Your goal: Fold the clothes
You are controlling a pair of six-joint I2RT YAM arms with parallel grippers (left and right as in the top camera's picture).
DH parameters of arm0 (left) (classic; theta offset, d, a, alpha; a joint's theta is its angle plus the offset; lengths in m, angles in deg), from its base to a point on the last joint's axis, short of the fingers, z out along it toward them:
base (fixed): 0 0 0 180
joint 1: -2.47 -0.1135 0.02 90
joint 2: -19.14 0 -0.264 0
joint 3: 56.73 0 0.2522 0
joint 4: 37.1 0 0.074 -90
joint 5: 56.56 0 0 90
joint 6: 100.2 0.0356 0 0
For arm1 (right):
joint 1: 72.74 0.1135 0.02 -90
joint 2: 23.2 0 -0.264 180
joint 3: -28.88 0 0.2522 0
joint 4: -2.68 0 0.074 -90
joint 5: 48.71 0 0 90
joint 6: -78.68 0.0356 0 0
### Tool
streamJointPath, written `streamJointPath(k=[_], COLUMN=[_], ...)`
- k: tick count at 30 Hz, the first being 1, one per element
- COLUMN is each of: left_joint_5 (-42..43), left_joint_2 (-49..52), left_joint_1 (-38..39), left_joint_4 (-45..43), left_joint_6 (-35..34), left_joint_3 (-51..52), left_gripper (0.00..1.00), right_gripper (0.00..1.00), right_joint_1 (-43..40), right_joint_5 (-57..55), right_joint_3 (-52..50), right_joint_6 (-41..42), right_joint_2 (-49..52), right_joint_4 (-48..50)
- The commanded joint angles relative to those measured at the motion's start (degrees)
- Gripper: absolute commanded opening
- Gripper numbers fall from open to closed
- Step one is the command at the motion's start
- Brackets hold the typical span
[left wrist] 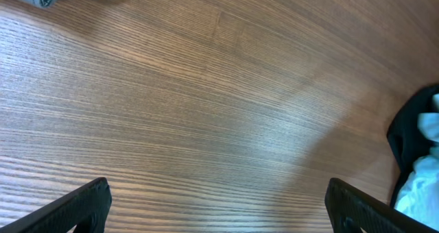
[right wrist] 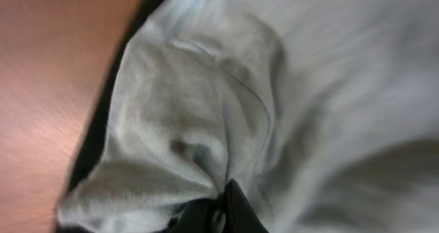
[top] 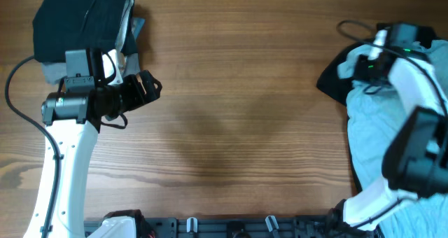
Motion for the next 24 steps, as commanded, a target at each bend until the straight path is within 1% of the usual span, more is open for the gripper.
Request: streamJointPath(k=[1,4,6,7,9,11,13,16,18,20,21,23,24], left_joint_5=[1.2,1.1,0.7,-0.3,-2.2,-4.0,-5.2,-8.5,-11.1,-11.6,-11.6,-11.6,-11.6], left_joint_2=[-3.1,-6.9,-9.7,-11.6,-14.8,-18.1,-20.9,-24.9,-26.8,-27.9,-28.2,-28.3,-28.2], left_joint_1=[0.3,0.3,0.3,0.3,0.3,0.3,0.3,0.3,0.3,0.3,0.3,0.3,0.3], left_joint_4=[0.0,0.0,-0.4,-0.5,-0.9,-1.3,-1.3,-1.3,-1.2,-1.3,-1.2,-1.2,-1.2], left_joint_6=[0.0,0.0,0.0,0.0,0.0,0.0,0.0,0.0,0.1,1.8,2.4,2.8,2.9], left_joint_3=[-2.9,-7.0,-9.9,-11.6,-12.9,-13.0,-13.0,-13.0,-13.0,-13.0,-13.0,-13.0,-13.0], left_gripper=[0.98,0.97,0.98,0.98,0.99,1.00,1.00,1.00,1.00,1.00,1.00,1.00,1.00], right_gripper=[0.04,0.04,0.05,0.04,0.04,0.04,0.04,0.04,0.04,0.06,0.11,0.50,0.55], right_joint_1=[-6.1,-9.6,-10.0,-9.4,-6.7,-1.9,5.5,22.1,35.0,46.9,53.4,63.1,66.4], right_joint_5=[6.8,11.8,15.6,19.4,23.3,24.3,24.3,24.3,24.3,23.6,22.9,21.4,20.4], right_joint_3=[0.3,0.4,1.5,2.5,3.6,3.6,3.6,3.6,3.6,3.6,3.6,3.6,3.6], right_joint_6=[2.7,2.7,2.7,2.4,2.5,2.5,2.3,5.0,6.4,7.9,8.3,8.3,8.2], right_joint_2=[-9.5,-16.2,-19.9,-22.2,-25.5,-28.0,-29.6,-29.5,-27.7,-24.9,-22.8,-18.3,-16.3], right_joint_4=[0.6,1.7,1.6,0.5,-2.1,-3.5,-4.7,-5.3,-4.6,-3.8,-3.5,-2.8,-2.5])
